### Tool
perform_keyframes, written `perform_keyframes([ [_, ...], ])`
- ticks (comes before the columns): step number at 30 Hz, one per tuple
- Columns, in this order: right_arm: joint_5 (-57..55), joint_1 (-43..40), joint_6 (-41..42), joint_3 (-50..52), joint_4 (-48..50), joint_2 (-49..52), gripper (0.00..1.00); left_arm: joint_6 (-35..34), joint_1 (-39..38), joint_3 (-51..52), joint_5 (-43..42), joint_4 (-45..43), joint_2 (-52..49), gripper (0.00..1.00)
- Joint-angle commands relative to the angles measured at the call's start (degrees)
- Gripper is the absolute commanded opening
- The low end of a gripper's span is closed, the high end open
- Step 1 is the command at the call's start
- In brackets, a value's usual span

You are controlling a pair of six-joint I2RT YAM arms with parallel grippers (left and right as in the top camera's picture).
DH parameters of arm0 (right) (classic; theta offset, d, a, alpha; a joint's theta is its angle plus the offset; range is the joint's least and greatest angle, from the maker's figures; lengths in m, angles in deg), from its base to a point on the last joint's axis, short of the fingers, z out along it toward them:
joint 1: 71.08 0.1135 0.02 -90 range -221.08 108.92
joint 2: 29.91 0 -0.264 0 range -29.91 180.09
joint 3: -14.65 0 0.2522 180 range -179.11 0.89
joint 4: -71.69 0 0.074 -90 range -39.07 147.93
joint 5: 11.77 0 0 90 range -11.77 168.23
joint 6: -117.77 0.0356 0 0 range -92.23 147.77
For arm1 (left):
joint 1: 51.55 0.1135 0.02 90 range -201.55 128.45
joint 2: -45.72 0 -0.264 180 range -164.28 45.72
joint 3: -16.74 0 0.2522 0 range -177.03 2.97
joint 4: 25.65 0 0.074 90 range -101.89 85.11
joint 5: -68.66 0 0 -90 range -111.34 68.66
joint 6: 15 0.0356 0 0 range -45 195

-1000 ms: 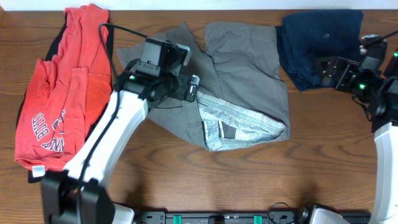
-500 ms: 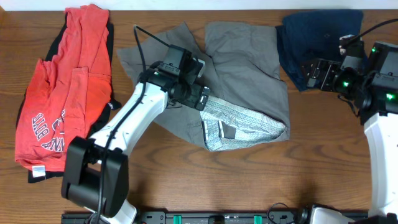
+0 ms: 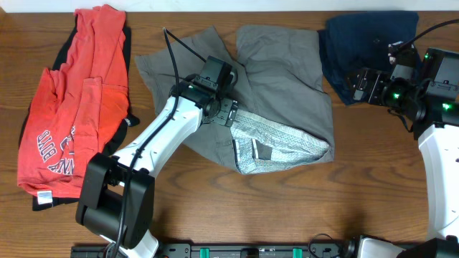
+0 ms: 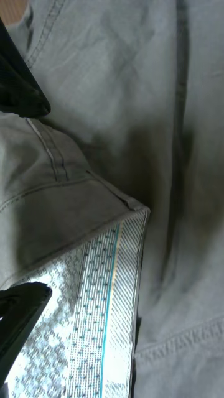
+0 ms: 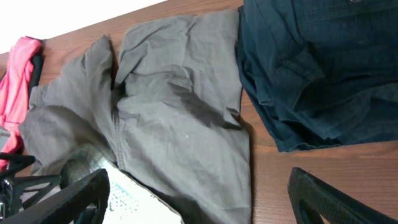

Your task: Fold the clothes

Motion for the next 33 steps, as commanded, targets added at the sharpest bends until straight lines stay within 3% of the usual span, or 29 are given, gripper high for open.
perform_keyframes([
  [1,-1.2,0.46,-0.59,-0.94,-0.04,0.2,0.9,-1.18,-0.15,-0.07,2.19,0.17,-2.32,0.86],
  [9,-3.06,0.46,-0.79,-0.94,-0.02,0.63,0.93,-2.23,-1.57,-0.07,1.79,-1.09,-5.4,0.86],
  [12,-3.06,0.42,-0.79,-0.94,-0.02,1.25,0.93,-2.27,-1.9,-0.09,2.58,-1.07,-5.33,0.78],
  [16,-3.04,0.42,-0.79,-0.94,-0.04,2.14,0.93,-2.27,-1.9,-0.11,5.27,0.92,-4.76,0.36],
  [20,-3.02,0.42,-0.76,-0.94,-0.04,2.8,0.93,-2.27,-1.9,-0.11,5.29,3.17,-3.32,0.07],
  [27,-3.02,0.42,-0.76,-0.94,0.11,2.82,0.91,-4.68,-1.9,-0.13,5.42,11.06,2.08,0.06],
  [33,-2.95,0.42,-0.76,-0.94,-0.74,2.82,0.88,-11.02,-1.9,-0.13,4.02,24.02,10.14,0.06],
])
